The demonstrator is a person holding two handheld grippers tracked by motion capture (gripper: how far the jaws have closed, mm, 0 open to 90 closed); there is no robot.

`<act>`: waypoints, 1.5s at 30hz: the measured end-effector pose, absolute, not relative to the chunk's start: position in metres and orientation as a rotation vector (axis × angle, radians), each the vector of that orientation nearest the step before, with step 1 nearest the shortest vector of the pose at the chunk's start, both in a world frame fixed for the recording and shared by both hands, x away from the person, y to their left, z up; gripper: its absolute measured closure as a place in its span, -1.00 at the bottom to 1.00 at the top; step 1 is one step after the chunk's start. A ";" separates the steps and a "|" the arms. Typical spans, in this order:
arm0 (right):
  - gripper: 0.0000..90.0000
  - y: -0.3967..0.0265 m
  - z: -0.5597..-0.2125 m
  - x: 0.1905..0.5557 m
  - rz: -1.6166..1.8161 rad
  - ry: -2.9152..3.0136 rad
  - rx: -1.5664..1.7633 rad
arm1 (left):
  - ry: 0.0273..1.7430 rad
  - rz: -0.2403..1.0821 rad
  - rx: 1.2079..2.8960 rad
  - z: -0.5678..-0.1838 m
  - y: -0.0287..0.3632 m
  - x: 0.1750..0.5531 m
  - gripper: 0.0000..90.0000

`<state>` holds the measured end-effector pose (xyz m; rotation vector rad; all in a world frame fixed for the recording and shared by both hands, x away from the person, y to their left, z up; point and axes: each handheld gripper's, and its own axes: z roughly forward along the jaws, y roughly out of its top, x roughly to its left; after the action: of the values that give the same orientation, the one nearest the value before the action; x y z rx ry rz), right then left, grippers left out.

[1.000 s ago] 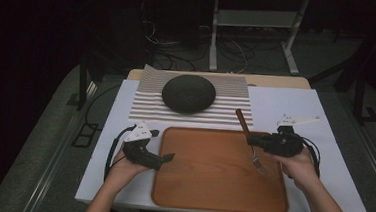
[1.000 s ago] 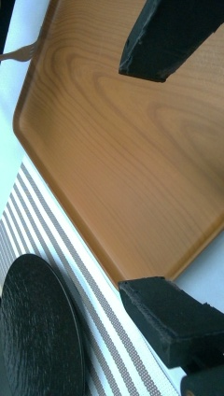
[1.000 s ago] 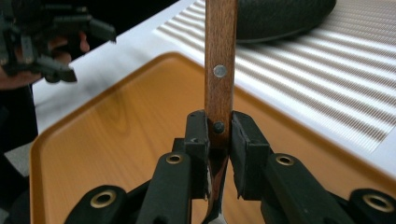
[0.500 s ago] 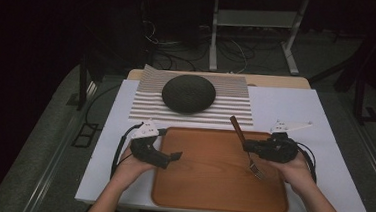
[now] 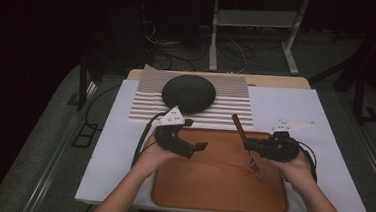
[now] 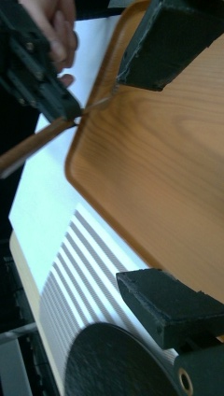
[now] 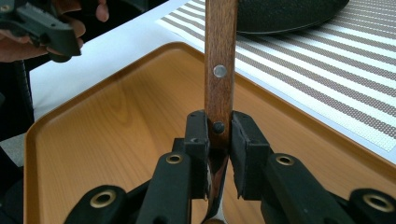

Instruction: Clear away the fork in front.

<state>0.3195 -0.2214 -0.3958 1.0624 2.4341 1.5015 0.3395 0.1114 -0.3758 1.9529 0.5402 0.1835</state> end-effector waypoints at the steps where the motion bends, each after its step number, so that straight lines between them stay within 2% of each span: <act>1: 0.70 -0.221 -0.396 0.319 1.503 2.431 1.059 | 0.540 0.178 1.951 -0.375 0.107 0.341 -0.84; 8: 0.70 -0.218 -0.394 0.317 1.534 2.423 1.033 | 0.515 0.123 1.923 -0.370 0.080 0.347 -0.52; 16: 0.70 -0.210 -0.393 0.313 1.577 2.417 0.981 | 0.531 0.100 1.894 -0.372 0.067 0.344 -0.37; 26: 0.70 -0.187 -0.396 0.311 1.595 2.449 0.917 | 0.545 0.040 1.875 -0.374 0.060 0.340 -0.06; 35: 0.70 -0.176 -0.395 0.309 1.591 2.431 0.878 | 0.586 -0.012 1.847 -0.377 0.063 0.340 0.46; 45: 0.70 -0.170 -0.386 0.305 1.579 2.406 0.829 | 0.558 -0.047 1.805 -0.371 0.066 0.338 0.67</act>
<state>0.3050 -0.1697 -0.3862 0.8286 2.4057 1.5791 0.3377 0.0658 -0.3711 1.8051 0.5581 -0.0475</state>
